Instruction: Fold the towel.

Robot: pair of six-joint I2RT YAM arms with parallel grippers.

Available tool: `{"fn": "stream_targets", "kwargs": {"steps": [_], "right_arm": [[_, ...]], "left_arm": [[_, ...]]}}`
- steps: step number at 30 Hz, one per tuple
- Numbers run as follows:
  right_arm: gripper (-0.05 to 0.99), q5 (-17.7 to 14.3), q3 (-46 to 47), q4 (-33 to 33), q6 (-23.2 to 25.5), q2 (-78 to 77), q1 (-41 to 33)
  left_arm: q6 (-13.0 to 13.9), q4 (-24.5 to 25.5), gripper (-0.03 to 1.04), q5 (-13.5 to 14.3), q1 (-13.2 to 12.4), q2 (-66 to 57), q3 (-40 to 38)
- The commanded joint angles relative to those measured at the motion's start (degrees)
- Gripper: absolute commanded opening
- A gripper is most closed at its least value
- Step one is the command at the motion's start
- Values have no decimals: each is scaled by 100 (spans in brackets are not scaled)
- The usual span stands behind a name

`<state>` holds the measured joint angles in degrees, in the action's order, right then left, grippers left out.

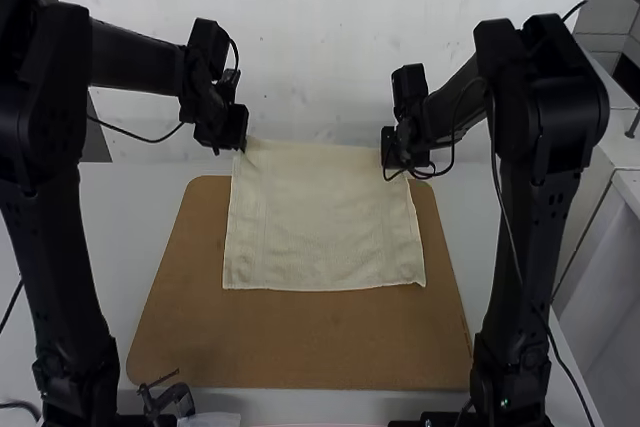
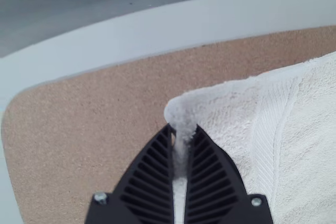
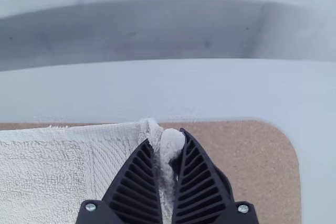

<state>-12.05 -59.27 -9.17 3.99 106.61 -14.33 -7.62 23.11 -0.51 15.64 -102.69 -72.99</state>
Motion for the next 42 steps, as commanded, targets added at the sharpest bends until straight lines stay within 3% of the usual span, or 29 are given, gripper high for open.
{"fn": "stream_targets", "kwargs": {"steps": [1,5,11,19,33,42], "right_arm": [[2,-236,64,-50,137,-219,97],[2,-236,178,-270,181,-325,70],[2,-139,284,-384,155,-492,114],[2,-34,521,231,-144,-615,44],[2,-34,1330,1022,-522,-1863,-272],[2,476,1567,1752,-794,-2513,-431]], "left_arm": [[-56,-26,2,297,-79,294,-233],[-91,-44,2,456,-52,364,-233],[-73,-79,2,456,-35,654,-57],[-64,-360,2,421,-17,909,962],[50,-387,2,429,273,2192,2298],[129,-255,2,429,466,2895,2834]]}}
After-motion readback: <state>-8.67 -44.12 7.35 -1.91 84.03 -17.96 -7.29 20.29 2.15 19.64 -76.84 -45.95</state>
